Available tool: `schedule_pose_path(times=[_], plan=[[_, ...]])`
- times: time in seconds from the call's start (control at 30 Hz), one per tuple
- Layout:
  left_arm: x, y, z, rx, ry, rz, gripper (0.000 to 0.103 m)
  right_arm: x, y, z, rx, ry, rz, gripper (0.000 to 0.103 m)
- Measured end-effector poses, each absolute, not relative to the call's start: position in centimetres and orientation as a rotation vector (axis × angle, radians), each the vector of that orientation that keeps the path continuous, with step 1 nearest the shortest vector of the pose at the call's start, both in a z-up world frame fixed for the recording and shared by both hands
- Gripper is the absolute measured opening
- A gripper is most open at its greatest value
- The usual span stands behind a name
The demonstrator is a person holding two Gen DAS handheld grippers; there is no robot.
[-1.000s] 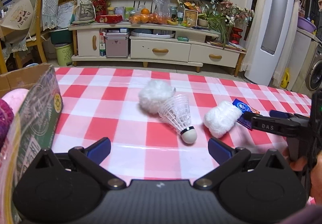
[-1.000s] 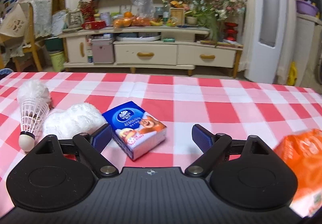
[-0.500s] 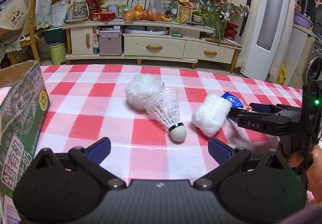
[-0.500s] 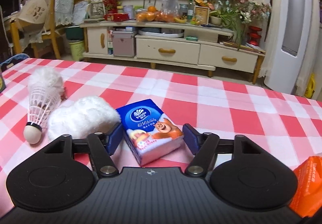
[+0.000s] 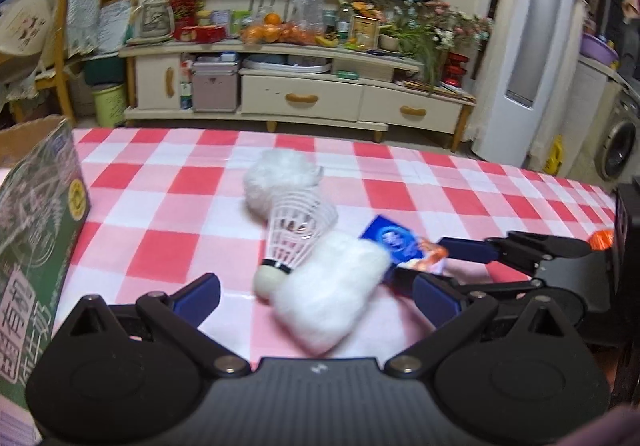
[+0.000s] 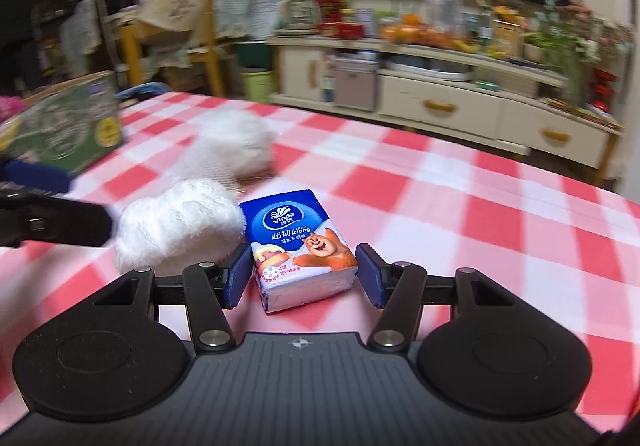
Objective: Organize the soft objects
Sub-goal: 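Grasp the white fluffy mitten with the left tool while the right grasps the blue tissue pack, then carry the white mitten and tissue pack over the cardboard box with both tools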
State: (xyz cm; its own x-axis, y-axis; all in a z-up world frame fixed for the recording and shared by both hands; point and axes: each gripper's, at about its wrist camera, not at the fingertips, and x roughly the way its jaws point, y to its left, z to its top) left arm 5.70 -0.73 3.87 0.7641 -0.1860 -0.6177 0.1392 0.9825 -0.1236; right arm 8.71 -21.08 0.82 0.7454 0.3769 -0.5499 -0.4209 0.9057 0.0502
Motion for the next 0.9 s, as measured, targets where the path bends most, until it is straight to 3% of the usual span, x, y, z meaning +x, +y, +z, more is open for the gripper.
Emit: schedule_pose_path(times=[0.43, 0.6, 0.67, 0.7, 0.73, 0.9], plan=[[7.2, -2.0, 2.0, 0.017, 0.701, -0.229, 0.086, 9.1, -21.3, 0.5, -0.078, 0.594, 0.376, 0.070], [7.5, -2.9, 1.5, 0.054, 0.700, -0.253, 0.079, 9.5, -21.9, 0.2, -0.051, 0.623, 0.315, 0.074], [7.6, -3.3, 1.2, 0.073, 0.702, -0.258, 0.070, 9.4, -21.9, 0.2, -0.054, 0.618, 0.305, 0.080], [7.7, -3.4, 1.1, 0.082, 0.702, -0.254, 0.066, 9.4, -21.8, 0.3, -0.058, 0.616, 0.297, 0.088], [7.7, -3.5, 1.0, 0.089, 0.699, -0.252, 0.056, 9.4, -21.8, 0.3, -0.062, 0.611, 0.289, 0.093], [8.0, -3.8, 0.6, 0.103, 0.738, -0.241, 0.048, 9.4, -21.8, 0.4, -0.071, 0.596, 0.268, 0.093]])
